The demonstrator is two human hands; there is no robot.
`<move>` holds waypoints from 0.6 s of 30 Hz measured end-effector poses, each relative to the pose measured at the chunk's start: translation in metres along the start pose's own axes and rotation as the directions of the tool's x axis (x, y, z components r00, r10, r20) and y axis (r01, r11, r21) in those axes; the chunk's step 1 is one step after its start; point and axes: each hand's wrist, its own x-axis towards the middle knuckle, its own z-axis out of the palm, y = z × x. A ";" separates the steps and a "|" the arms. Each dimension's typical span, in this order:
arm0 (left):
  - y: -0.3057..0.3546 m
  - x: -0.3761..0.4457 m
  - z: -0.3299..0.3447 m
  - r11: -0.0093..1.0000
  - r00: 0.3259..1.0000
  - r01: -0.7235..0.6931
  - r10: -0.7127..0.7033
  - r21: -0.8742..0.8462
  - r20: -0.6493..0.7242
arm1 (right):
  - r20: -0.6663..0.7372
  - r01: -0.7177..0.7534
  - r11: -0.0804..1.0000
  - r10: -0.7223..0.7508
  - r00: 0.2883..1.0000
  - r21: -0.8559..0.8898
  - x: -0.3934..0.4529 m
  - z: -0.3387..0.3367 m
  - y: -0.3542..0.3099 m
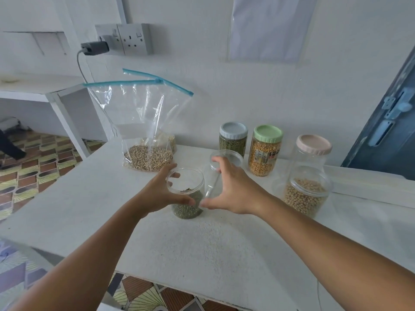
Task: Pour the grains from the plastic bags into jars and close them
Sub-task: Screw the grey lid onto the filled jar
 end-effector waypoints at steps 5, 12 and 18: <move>0.002 0.001 0.002 0.999 0.999 -0.022 0.023 -0.028 0.048 | -0.050 0.014 0.992 -0.008 0.999 0.124 0.034 -0.001 -0.020; -0.003 0.001 0.004 0.995 0.997 -0.059 0.063 -0.085 0.037 | 0.040 0.033 0.999 -0.034 0.999 0.036 0.064 0.014 -0.040; -0.010 0.003 0.004 0.992 0.997 -0.077 0.080 -0.103 0.020 | 0.100 0.063 0.997 -0.058 0.993 -0.044 0.069 0.016 -0.042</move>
